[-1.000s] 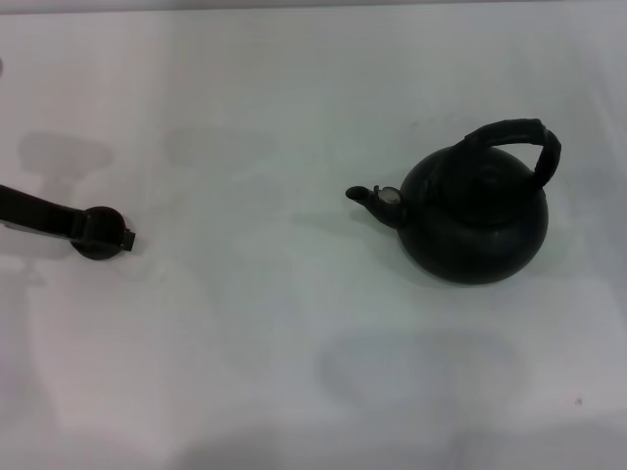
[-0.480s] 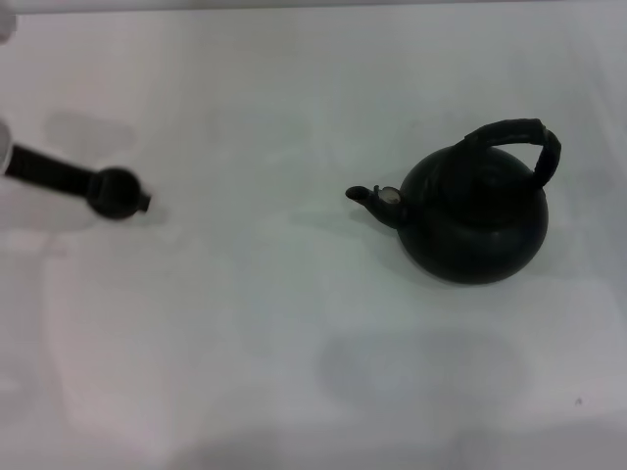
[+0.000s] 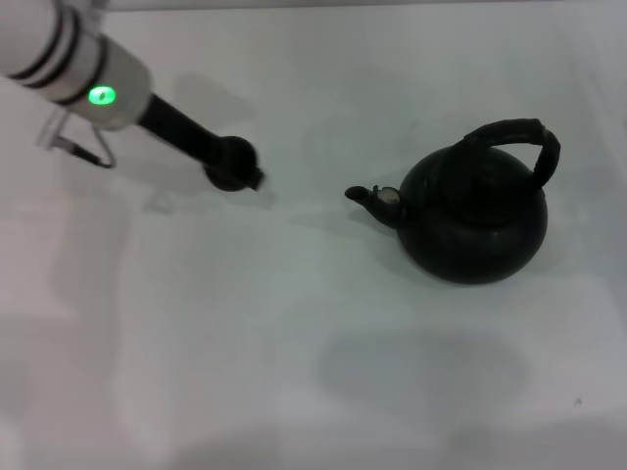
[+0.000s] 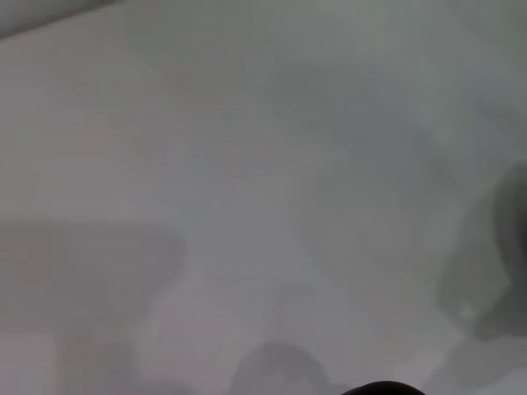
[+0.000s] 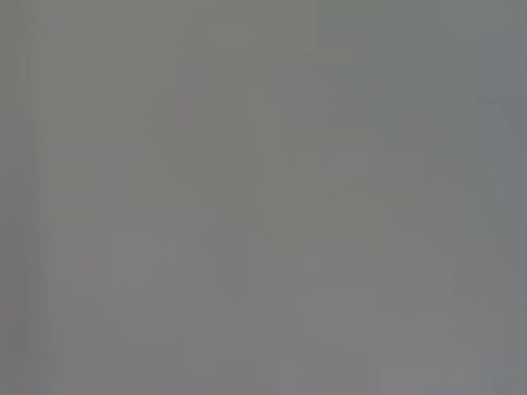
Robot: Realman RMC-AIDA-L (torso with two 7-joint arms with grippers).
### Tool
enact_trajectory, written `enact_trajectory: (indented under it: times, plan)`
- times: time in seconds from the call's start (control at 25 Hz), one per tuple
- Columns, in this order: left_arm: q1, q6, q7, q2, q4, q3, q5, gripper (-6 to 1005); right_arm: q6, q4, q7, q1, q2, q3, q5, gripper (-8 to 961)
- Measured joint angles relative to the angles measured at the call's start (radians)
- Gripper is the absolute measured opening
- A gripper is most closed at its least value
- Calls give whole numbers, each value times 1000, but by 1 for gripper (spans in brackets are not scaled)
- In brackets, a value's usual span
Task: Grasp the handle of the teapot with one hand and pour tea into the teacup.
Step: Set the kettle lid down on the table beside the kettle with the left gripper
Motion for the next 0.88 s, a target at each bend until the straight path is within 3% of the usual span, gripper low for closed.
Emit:
enact_trajectory:
  times: [0.52,0.88]
  plan:
    - [-43,93,-84,-3,-64,270,-116,709,-2,2,-2,-2,1,0,0,856]
    - [-44,130,-103,-7,-97,325,-127,708,-2,7,-3,-3,0,0,0,855]
